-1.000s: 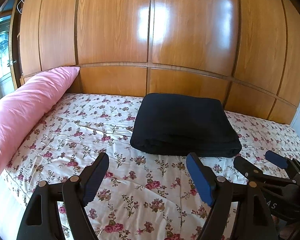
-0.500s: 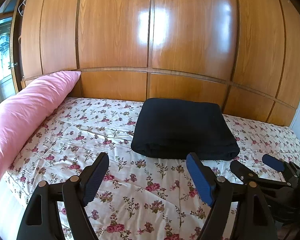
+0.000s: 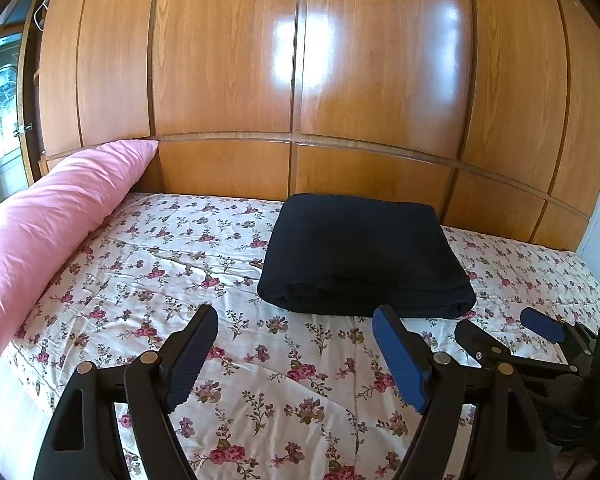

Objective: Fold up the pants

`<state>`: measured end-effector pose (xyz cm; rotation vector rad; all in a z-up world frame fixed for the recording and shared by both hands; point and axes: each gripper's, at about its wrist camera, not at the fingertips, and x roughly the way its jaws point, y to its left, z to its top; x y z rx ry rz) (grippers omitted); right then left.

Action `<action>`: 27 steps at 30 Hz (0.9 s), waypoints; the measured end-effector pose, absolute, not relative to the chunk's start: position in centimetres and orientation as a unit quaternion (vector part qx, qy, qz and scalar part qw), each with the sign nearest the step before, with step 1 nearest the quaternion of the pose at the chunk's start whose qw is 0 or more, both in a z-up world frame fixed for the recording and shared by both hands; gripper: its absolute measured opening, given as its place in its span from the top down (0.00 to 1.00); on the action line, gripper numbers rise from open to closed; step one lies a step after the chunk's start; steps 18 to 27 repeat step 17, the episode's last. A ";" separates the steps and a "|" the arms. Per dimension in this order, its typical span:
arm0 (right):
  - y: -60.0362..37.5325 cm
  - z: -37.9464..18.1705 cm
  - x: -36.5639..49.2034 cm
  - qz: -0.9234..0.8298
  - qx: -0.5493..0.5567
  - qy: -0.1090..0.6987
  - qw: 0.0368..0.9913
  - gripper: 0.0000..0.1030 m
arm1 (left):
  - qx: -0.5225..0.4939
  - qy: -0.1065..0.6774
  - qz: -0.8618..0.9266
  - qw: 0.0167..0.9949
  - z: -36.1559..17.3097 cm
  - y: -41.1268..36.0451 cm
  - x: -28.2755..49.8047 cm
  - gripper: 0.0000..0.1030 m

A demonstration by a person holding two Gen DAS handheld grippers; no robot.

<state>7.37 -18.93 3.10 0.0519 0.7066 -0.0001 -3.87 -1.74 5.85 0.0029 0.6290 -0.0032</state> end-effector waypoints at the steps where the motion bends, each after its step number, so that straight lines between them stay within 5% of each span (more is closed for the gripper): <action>1: -18.9 3.1 7.4 0.000 0.025 0.346 0.938 0.09 | 0.002 0.310 -0.003 0.951 5.8 -1.8 -3.9 0.21; 27: -19.4 2.0 7.6 -0.005 0.034 0.359 0.933 0.09 | 0.006 0.317 -0.004 0.948 5.2 -1.6 -3.5 0.23</action>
